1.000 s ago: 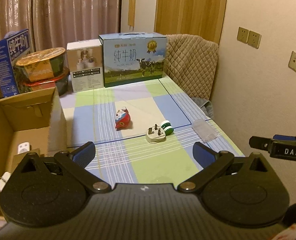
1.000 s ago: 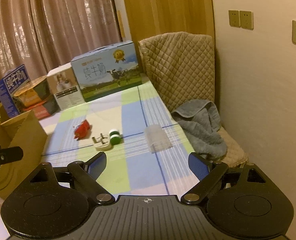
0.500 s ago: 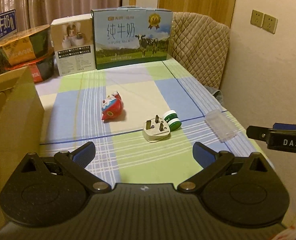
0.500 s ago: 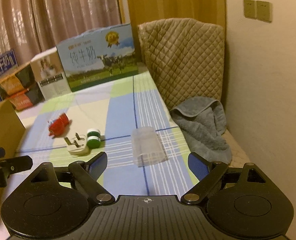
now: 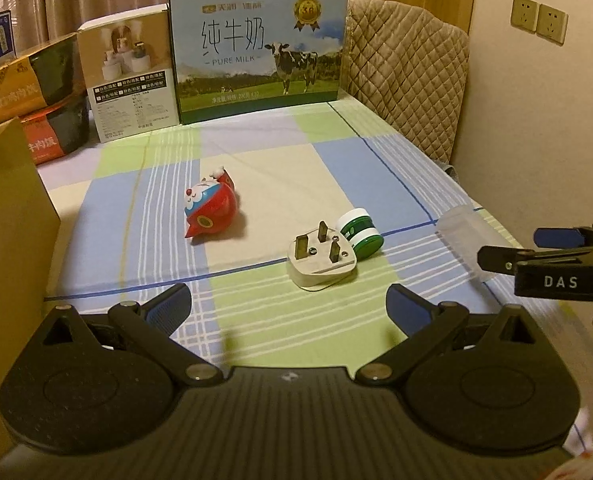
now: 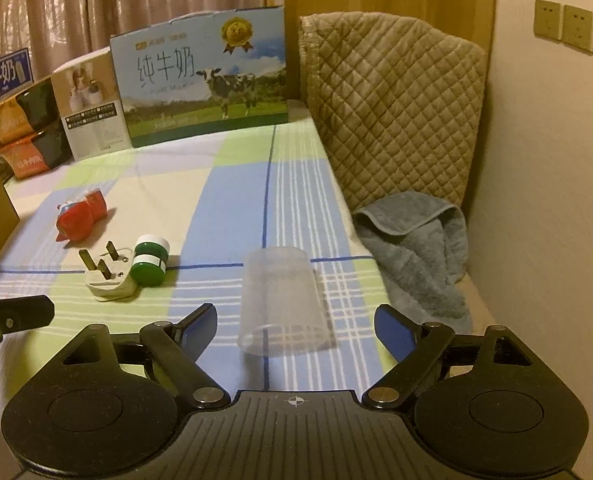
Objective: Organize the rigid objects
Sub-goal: 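Grasp the clear plastic cup with the right tool while the left tool grasps the white plug adapter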
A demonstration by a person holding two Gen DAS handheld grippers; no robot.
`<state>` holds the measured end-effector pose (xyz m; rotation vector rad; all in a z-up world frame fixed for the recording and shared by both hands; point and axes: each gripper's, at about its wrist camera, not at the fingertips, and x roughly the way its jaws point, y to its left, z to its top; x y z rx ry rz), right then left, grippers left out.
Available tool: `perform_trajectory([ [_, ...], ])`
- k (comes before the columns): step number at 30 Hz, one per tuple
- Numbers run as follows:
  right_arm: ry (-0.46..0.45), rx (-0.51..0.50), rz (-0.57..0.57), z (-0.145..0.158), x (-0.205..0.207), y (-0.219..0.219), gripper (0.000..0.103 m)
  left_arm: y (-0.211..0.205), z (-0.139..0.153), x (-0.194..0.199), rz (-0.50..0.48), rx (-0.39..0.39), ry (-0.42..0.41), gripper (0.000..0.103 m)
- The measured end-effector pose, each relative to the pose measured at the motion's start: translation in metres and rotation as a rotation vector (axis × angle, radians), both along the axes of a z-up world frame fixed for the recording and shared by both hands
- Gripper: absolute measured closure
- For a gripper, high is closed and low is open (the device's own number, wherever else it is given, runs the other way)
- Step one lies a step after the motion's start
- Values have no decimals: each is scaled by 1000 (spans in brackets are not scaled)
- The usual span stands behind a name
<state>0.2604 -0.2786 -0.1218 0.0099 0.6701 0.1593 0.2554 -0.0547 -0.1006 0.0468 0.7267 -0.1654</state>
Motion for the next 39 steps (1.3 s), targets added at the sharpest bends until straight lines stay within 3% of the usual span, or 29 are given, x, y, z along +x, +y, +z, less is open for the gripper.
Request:
perform_trajectory([
  [7,35,-23,28,-19,19,5,31,-1,-12,11,0,-12,3,1],
  [13,41,-32,28,-25,24,6,44,-5,-20,19,-10,-20,7,1],
  [14,40,-33,29,-24,24,6,51,-5,-21,20,-11,-21,7,1],
  [22,48,-2,38,-19,24,11,51,-17,-27,32,-42,-9,-7,4],
  [28,49,7,21,-20,24,9,51,-28,-37,48,-64,57,11,22],
  [31,45,12,18,-19,24,9,51,-29,-39,53,-67,60,1,27],
  [37,46,23,32,-18,24,13,51,-29,-42,58,-105,32,3,54],
  [39,46,23,38,-18,24,15,51,-29,-40,53,-97,40,5,55],
])
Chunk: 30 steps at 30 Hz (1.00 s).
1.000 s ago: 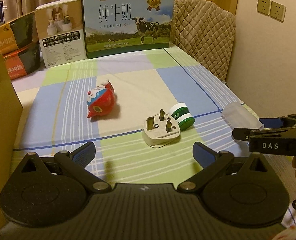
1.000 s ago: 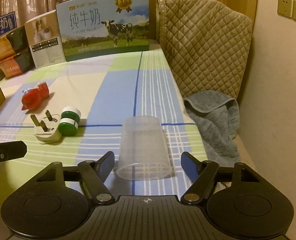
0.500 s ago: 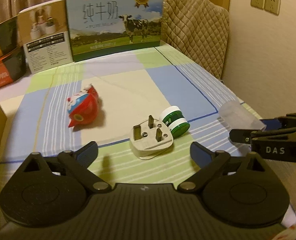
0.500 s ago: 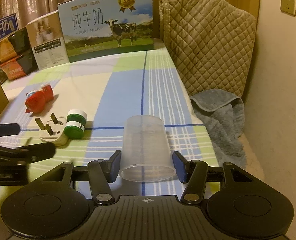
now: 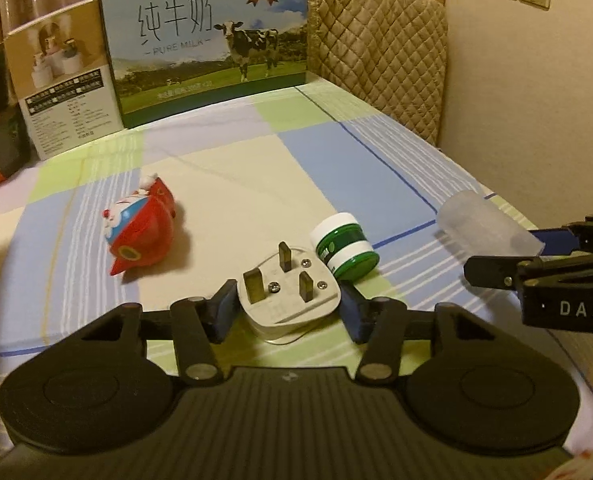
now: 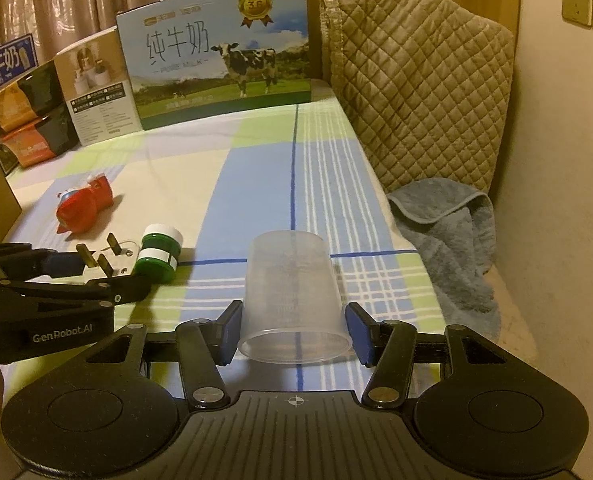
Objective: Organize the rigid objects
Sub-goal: 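Grasp the clear plastic cup with the right tool while the left tool grasps the white plug adapter, then carry the plug adapter and clear cup toward the cardboard box with both tools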
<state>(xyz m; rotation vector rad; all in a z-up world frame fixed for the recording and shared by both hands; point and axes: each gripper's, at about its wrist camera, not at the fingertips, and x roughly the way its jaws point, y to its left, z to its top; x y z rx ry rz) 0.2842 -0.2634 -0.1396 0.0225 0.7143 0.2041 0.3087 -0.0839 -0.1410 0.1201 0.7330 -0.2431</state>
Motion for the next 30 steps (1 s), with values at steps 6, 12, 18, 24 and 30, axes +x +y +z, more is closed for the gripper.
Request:
perform_trajectory([
  [6,21,13,29,1,-5,9,51,19,3,-37,35,-34,35,55],
  [12,31,24,72,9,-20,24,51,33,5,-89,42,-18,33,55],
  [18,30,39,80,16,-32,35,51,36,4,-98,24,-12,21,53],
  [24,52,49,75,12,-33,38,51,41,0,-97,3,-34,-2,54],
  [30,56,41,75,10,-34,38,51,40,3,-100,13,-34,15,55],
])
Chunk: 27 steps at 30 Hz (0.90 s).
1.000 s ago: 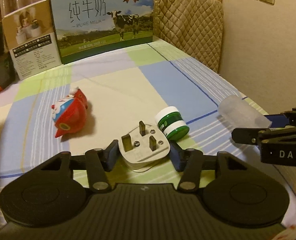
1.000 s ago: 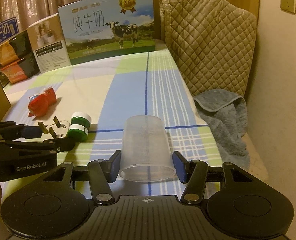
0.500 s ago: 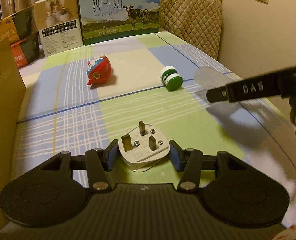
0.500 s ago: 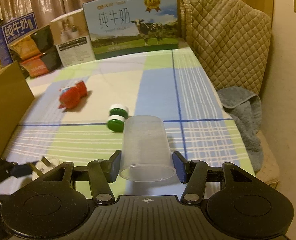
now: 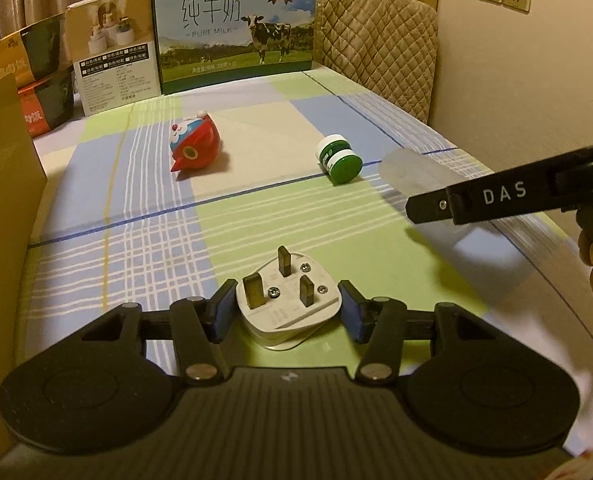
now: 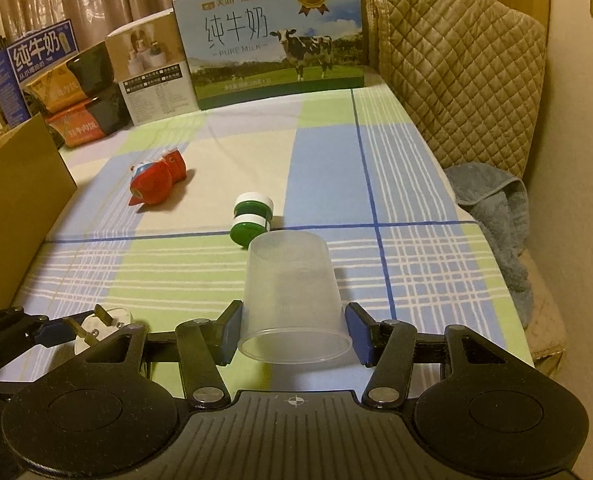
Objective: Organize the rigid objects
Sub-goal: 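Carry the plug adapter and clear cup toward the cardboard box with both tools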
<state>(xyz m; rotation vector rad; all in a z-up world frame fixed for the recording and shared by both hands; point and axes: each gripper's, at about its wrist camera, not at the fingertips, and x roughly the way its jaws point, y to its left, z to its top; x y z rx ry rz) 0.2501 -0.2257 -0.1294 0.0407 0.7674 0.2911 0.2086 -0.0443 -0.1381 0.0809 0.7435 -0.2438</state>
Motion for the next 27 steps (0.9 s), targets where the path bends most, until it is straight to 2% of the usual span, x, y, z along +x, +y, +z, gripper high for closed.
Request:
perform_trajectory([
  [14,-1,50,-13,10,-34,9,52,5,31,-34,34,-32,17,55],
  [21,19,82,-19,15,-76,20,52,15,53,-61,53,-54,17,55],
  [27,2,87,-33,34,-118,23,52,28,82,-88,83,-71,1,55],
])
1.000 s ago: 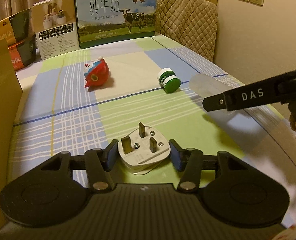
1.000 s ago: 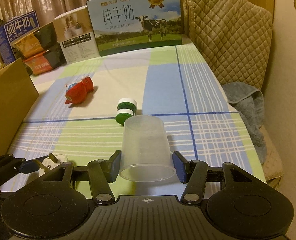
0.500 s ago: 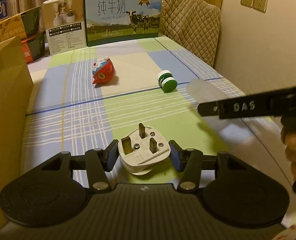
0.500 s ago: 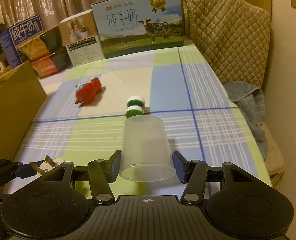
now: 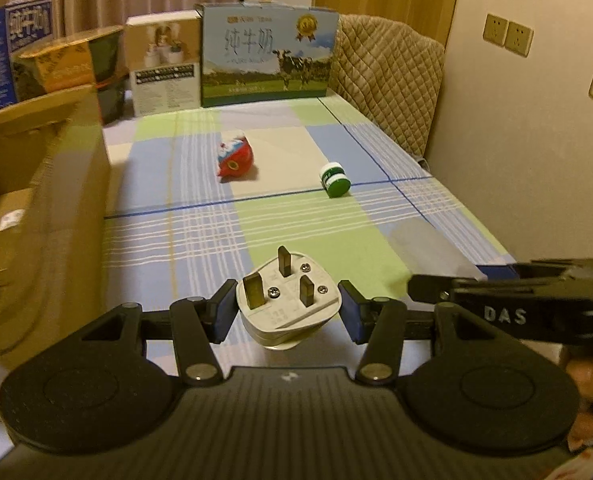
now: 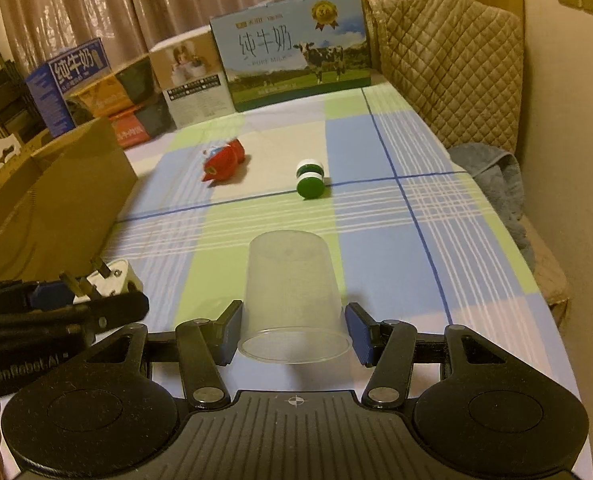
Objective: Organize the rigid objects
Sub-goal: 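Carry the plug adapter and clear cup toward the cardboard box with both tools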
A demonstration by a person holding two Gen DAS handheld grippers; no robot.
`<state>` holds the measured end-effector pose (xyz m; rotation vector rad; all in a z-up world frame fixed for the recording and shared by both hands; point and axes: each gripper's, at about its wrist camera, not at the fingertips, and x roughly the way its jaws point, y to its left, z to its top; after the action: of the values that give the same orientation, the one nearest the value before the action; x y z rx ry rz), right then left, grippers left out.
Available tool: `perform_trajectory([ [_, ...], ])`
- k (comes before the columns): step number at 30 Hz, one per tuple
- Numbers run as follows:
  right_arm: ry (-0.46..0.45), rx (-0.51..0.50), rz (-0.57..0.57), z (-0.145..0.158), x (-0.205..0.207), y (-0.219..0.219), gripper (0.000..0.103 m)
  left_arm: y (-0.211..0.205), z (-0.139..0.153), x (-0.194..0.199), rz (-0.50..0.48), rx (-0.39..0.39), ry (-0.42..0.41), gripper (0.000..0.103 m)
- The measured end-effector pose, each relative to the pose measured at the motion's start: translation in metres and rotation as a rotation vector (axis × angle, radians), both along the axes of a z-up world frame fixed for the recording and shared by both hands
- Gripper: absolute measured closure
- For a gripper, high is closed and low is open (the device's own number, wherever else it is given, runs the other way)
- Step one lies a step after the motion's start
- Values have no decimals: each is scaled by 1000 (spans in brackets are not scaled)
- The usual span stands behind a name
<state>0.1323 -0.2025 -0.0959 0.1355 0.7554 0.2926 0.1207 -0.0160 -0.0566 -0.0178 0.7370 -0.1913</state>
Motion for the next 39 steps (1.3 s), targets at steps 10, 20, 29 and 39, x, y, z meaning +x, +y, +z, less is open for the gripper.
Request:
perform_trajectory([
  [10,-66,15,32,48,-49,17,52,22,48,-43,41,-8,-53,55],
  [20,-132,16,105,82,-74,48,52,52,86,-74,75,4,-116,55],
  [29,-169,10,188,98,-79,86,52,96,104,-91,152,4,-135,55],
  [39,-196,2,263,109,-82,122,52,140,113,-103,227,20,-135,55],
])
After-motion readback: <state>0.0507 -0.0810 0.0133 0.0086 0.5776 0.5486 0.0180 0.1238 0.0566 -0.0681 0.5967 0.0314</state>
